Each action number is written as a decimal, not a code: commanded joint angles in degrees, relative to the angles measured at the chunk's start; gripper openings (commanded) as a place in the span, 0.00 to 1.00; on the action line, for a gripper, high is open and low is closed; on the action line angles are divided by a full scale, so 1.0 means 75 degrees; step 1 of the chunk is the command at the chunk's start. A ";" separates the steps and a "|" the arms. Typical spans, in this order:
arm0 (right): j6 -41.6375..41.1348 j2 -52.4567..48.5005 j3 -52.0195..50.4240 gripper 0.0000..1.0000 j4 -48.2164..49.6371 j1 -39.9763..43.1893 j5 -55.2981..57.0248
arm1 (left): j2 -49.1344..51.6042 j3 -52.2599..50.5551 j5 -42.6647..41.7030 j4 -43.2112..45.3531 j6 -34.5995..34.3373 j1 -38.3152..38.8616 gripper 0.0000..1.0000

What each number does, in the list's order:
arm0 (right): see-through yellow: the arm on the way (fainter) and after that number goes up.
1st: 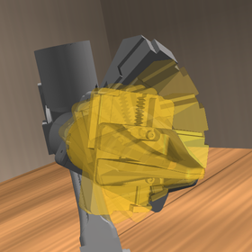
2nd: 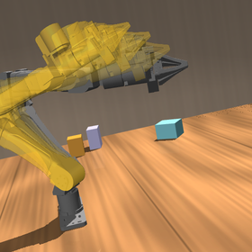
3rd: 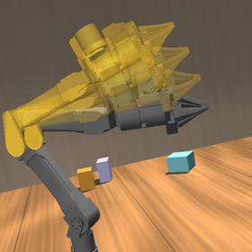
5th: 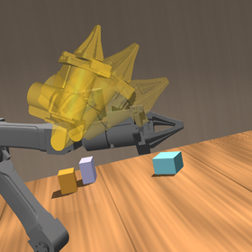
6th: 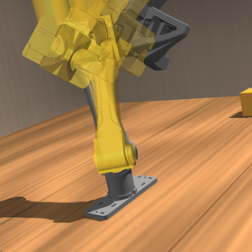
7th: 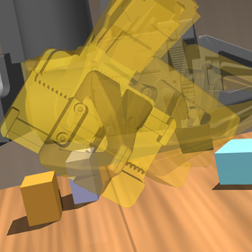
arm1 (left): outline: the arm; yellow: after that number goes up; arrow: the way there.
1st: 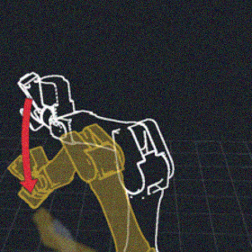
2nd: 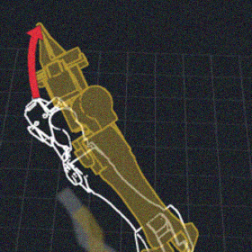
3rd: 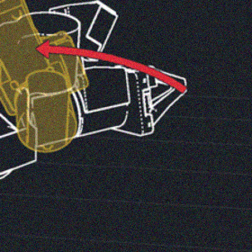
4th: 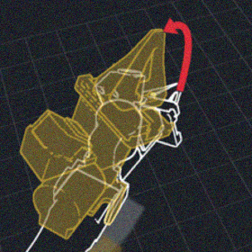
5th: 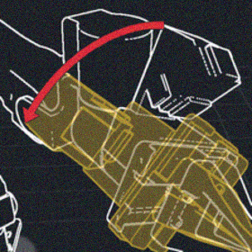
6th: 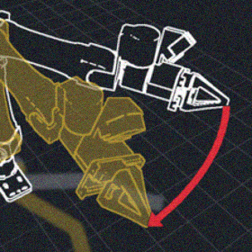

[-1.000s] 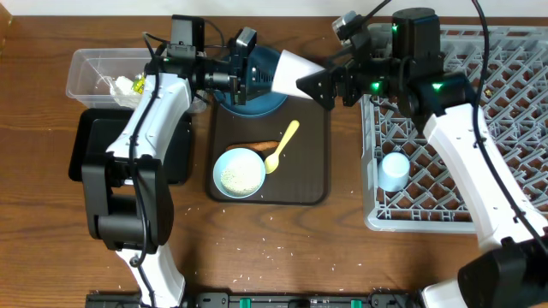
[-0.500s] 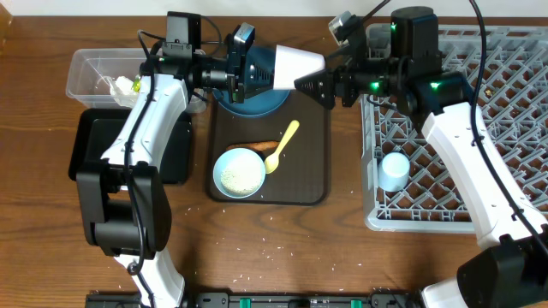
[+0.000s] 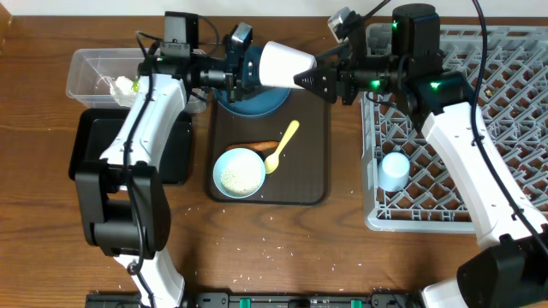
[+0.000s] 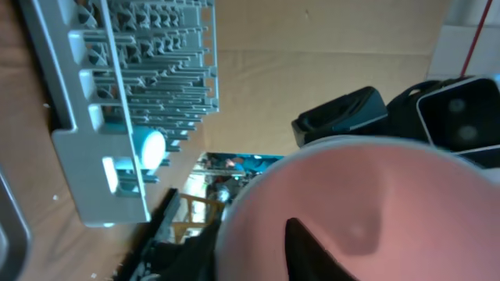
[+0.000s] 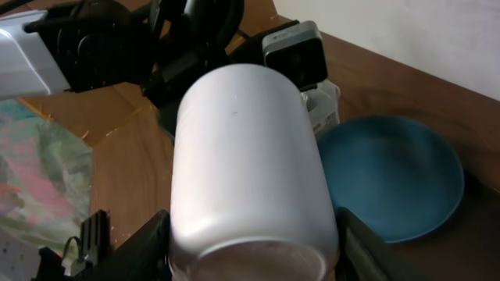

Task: Sort waste into correct bins and load items into the dishwasher rack
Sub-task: 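Place the pink cup upside down in the dish rack with right gripper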

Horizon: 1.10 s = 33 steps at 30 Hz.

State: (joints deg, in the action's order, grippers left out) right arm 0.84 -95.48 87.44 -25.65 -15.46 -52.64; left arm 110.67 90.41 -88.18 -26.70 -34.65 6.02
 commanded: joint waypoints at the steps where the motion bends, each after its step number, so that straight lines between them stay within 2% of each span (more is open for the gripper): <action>1: 0.0070 -0.0070 0.0111 0.46 -0.0006 -0.0085 -0.0064 | -0.0286 -0.0009 -0.0256 0.0009 0.0015 0.0070 0.37; 8: -0.0052 0.0192 0.0111 0.48 -0.0452 0.0554 -0.0242 | -0.0286 -0.0012 -0.0256 0.0146 0.0067 0.0023 0.50; 10: -0.0230 0.0379 0.0114 0.48 -0.0874 0.0886 0.0064 | -0.0286 -0.0012 -0.0256 0.0271 0.0067 0.0003 0.51; 15: -0.0755 0.1096 0.0114 0.49 -0.2500 0.1769 0.1798 | -0.0286 -0.0012 -0.0201 0.0498 0.0093 -0.0096 0.52; 20: -0.1378 0.2177 0.0122 0.46 -0.4526 0.2751 0.4357 | -0.0286 -0.0012 -0.0041 0.0495 0.0592 -0.0117 0.52; 25: -0.2291 0.2920 0.0122 0.51 -0.6426 0.3418 0.6840 | -0.0286 -0.0012 0.0641 0.0490 0.0589 -0.0117 0.52; 29: -0.2678 0.3042 0.0119 0.51 -0.7755 0.3564 0.7921 | -0.0286 -0.0012 0.1259 0.0484 0.0621 -0.0114 0.52; 33: -0.2804 0.2827 0.0035 0.51 -0.8236 0.3567 0.8233 | -0.0286 -0.0012 0.1923 0.0338 0.0863 -0.0114 0.52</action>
State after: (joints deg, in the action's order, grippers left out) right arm -17.37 -72.93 87.81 -87.05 10.98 2.52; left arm 110.56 90.39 -78.96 -23.59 -30.81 5.45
